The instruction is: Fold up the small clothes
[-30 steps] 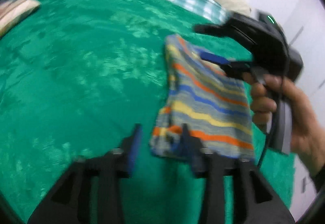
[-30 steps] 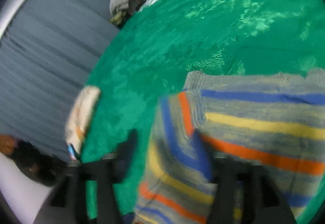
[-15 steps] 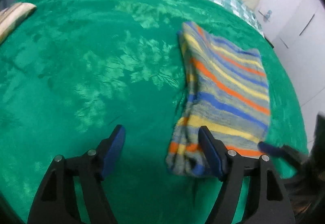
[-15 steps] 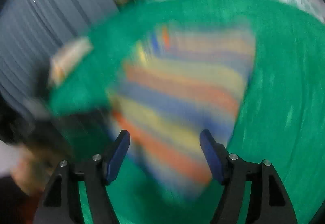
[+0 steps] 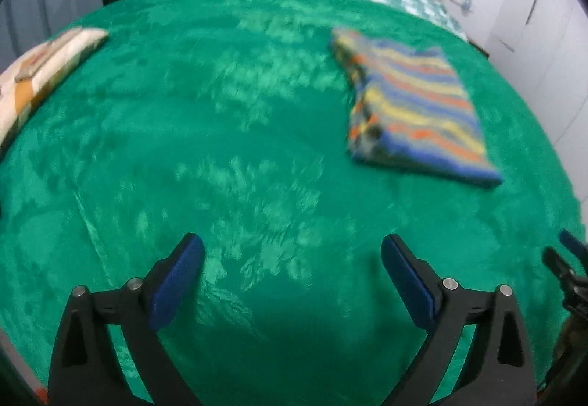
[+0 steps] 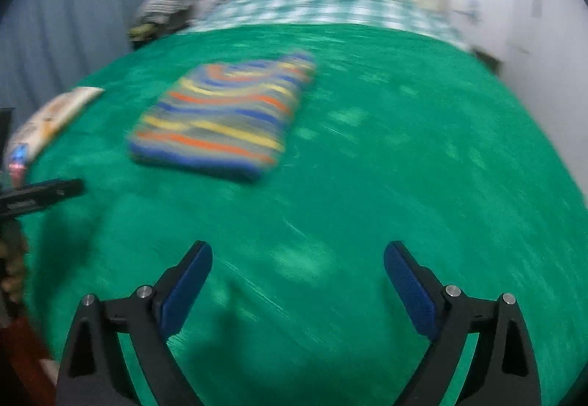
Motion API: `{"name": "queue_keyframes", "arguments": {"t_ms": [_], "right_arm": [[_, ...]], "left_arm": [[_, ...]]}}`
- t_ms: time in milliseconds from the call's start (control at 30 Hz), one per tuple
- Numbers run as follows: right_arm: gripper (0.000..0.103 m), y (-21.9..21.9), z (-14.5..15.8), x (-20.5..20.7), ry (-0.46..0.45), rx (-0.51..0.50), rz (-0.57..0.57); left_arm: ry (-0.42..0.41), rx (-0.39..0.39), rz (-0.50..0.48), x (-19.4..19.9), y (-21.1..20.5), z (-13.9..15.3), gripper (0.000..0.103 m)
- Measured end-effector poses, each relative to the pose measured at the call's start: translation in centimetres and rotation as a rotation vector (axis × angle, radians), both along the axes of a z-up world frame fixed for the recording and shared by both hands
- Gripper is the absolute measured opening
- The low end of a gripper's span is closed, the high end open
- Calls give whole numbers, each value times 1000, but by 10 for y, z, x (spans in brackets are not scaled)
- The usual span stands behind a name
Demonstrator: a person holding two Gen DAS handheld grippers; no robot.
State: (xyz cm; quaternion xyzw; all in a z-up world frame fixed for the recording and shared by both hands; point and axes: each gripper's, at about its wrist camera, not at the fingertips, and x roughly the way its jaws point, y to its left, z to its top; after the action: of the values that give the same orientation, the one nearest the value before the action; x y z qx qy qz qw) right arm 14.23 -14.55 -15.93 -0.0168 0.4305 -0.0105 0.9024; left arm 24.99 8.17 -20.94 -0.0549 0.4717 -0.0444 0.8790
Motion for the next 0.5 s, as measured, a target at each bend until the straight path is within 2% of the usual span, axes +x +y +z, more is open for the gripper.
{"name": "queue_keyframes", "arguments": {"t_ms": [67,133,500], "right_arm": [[95,-13,-18,-8,19,-20,-63],[103,-20,-37,-9,69,-11,-110],[103,-23,-47,-5,56,5,-109]], "left_arm": [[26,58,-32,-4,-10,-14,103],[5,109,-51,-6,-18,-18,103],[-8,107,-51,-6,-19,-25,102]]}}
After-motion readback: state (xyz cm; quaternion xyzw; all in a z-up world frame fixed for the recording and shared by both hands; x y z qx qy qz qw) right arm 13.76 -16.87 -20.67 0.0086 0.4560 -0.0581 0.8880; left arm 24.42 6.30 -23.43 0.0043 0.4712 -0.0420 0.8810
